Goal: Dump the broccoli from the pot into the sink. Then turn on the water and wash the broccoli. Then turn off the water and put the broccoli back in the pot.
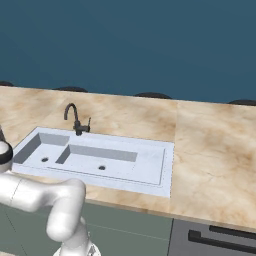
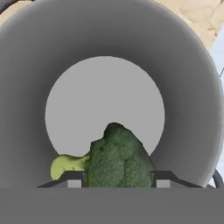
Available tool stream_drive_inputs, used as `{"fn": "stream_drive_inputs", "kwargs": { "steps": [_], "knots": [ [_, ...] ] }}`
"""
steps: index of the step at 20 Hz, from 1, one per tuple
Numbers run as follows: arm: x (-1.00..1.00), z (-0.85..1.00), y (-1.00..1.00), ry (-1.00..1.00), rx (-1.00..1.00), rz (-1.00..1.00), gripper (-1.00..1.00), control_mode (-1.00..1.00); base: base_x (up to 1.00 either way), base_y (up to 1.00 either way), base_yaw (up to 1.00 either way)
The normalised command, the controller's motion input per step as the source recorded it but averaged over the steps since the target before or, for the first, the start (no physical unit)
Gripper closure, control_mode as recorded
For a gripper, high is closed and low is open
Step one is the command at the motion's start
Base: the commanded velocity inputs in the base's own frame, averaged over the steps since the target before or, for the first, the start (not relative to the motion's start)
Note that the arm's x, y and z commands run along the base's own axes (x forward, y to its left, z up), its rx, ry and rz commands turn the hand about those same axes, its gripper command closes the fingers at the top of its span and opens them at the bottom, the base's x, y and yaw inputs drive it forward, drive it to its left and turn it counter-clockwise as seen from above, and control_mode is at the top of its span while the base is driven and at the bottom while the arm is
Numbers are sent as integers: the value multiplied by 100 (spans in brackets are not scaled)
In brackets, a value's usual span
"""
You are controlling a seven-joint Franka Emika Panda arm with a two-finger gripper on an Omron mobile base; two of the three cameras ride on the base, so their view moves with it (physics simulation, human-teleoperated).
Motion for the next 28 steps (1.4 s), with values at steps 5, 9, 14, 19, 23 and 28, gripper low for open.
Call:
{"fn": "stream_drive_inputs", "kwargs": {
  "steps": [5,9,14,19,23,28],
  "knots": [
    [0,-30,3,0,-7,3,100,-100,0,0,0],
    [0,-27,0,0,-6,3,-100,-100,0,0,0],
    [0,-3,0,0,-1,2,-100,-100,0,0,0],
    [-21,18,-4,-2,0,1,-100,-100,0,0,0],
    [-55,35,-17,-6,0,-1,-100,-100,0,0,0],
    [-57,41,-33,1,8,-35,-100,-100,0,0,0]
  ]
}}
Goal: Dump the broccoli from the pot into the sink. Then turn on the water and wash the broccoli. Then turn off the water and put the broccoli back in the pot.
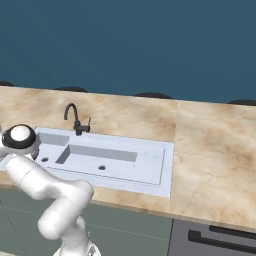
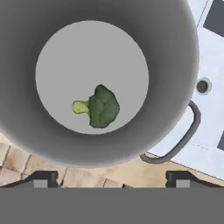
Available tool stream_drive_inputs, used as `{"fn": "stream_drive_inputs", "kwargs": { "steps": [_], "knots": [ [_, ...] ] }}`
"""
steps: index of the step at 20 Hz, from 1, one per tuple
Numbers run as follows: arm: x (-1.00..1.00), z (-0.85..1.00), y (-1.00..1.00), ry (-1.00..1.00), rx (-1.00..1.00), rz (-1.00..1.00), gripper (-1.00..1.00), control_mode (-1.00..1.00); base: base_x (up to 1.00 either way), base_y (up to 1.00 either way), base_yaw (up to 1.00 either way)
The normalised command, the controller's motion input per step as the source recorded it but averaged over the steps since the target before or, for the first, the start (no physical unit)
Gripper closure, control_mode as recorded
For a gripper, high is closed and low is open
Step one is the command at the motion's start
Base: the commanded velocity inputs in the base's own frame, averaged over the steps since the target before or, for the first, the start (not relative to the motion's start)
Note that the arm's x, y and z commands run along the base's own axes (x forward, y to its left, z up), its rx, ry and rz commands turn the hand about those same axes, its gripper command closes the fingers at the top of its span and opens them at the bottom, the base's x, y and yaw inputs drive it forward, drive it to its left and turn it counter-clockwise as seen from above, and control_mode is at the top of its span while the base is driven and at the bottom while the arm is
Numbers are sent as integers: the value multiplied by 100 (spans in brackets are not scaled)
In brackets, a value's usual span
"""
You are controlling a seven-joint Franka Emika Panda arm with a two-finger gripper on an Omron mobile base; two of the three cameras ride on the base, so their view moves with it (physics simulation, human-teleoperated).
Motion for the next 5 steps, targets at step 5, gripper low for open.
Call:
{"fn": "stream_drive_inputs", "kwargs": {
  "steps": [5],
  "knots": [
    [-20,15,-35,13,18,-82,-100,-100,0,0,0]
  ]
}}
